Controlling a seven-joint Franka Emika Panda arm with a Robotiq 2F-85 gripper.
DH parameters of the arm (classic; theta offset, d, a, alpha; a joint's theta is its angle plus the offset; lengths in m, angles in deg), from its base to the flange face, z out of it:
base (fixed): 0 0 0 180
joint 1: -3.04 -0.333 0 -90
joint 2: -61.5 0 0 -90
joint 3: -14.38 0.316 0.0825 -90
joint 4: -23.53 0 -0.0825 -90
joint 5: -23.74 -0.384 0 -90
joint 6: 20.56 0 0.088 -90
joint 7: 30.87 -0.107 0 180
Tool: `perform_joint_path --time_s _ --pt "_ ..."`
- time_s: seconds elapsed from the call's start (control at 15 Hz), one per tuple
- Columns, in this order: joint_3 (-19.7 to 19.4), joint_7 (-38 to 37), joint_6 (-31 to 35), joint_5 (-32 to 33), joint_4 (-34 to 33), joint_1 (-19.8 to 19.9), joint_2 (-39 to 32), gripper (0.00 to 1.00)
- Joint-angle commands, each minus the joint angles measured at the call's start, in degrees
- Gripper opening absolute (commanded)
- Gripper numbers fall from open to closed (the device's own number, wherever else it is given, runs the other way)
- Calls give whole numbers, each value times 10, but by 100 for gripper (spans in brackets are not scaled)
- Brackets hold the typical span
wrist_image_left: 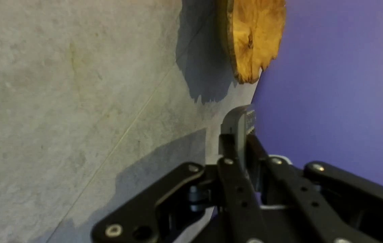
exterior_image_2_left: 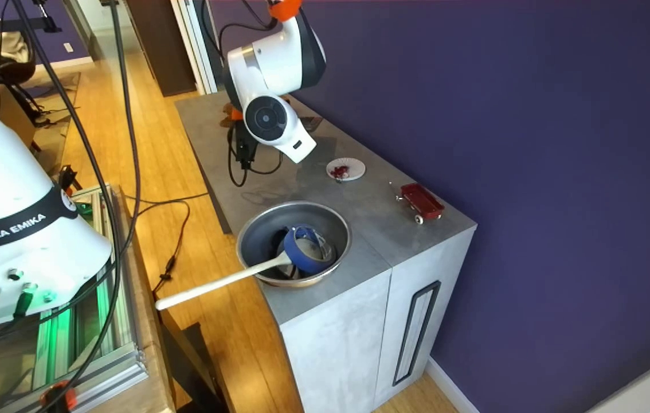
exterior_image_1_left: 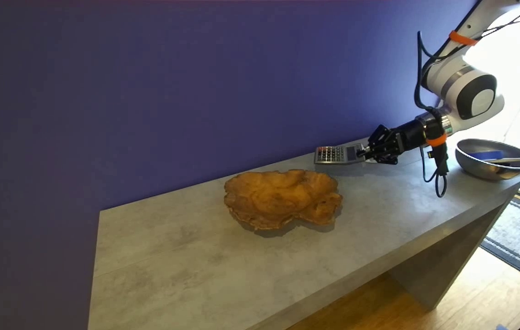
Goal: Put the calculator on the table
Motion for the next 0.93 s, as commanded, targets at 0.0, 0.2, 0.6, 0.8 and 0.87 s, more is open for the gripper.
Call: perform_joint_path --time_s 0.0,0.2,0.6,0.8,0.87 --pt "-18 -42 26 -16 -41 -23 -31 3" --pt "-20 -62 50 -7 -65 -38 -52 38" --pt "-43 -68 153 -6 48 -55 49 74" --pt "-52 24 170 -39 131 -56 132 95" --pt "-52 65 156 -26 159 -55 160 99"
